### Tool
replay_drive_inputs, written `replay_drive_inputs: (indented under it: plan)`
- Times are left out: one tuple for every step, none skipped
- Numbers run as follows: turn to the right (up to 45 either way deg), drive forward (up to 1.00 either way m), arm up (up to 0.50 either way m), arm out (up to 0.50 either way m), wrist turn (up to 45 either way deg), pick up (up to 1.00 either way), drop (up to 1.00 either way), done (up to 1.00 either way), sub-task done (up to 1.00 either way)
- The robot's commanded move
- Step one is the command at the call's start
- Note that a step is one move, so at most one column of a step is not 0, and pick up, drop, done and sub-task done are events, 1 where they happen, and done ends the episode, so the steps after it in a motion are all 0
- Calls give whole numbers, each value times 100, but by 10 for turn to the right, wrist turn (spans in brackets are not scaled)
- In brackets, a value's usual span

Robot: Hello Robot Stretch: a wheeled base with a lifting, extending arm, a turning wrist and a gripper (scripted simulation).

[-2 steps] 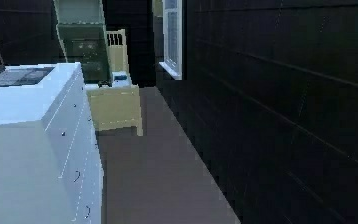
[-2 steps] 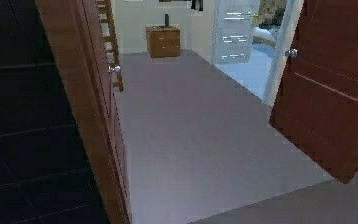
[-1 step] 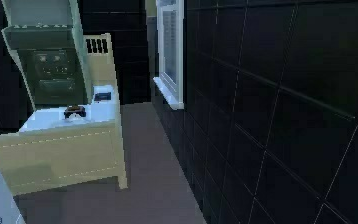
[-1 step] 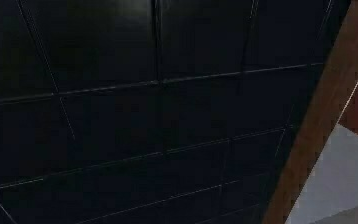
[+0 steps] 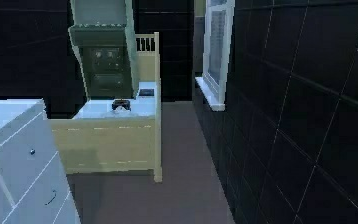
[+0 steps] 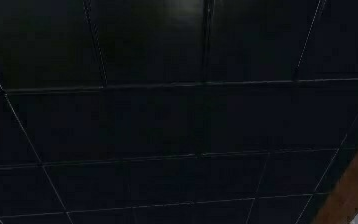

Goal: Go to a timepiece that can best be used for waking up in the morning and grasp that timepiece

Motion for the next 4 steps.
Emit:
replay_drive_inputs:
  plan:
    - [0,75,0,0,0,0,0,0,0]
    - [-420,0,0,0,0,0,0,0,0]
    - [0,45,0,0,0,0,0,0,0]
    - [-450,0,0,0,0,0,0,0,0]
